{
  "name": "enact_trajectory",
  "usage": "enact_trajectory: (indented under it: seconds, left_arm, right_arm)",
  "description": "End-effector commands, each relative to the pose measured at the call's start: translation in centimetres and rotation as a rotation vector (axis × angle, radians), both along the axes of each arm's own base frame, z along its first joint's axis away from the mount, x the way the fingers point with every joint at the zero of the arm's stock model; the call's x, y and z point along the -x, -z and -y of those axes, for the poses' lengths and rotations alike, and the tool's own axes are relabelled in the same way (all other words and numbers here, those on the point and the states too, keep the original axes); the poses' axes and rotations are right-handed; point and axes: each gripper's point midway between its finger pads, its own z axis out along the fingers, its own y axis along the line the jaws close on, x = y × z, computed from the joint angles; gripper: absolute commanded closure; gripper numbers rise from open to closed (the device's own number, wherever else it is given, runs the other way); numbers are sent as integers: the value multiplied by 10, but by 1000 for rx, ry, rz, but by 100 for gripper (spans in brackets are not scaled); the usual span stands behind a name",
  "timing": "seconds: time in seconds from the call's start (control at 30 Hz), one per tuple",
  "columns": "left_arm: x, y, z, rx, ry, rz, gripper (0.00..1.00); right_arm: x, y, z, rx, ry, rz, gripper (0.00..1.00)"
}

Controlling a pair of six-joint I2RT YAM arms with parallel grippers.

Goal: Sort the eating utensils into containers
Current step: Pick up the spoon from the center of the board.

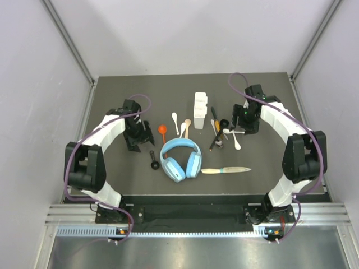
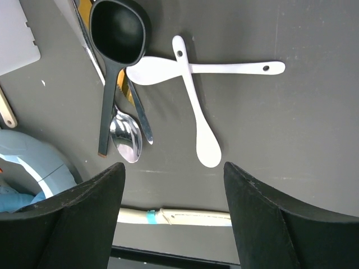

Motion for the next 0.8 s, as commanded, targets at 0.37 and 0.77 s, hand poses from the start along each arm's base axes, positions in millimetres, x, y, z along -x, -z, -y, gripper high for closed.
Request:
enact_trajectory:
  seconds: [0.37, 0.77]
  left_arm:
    - [31, 42, 6, -6, 48, -160, 22]
    - [41, 57, 10, -44, 82, -234, 30]
  right_arm:
    - [-23, -13, 0, -18, -17, 43, 29]
    - [-25, -9, 4, -17, -1, 40, 27]
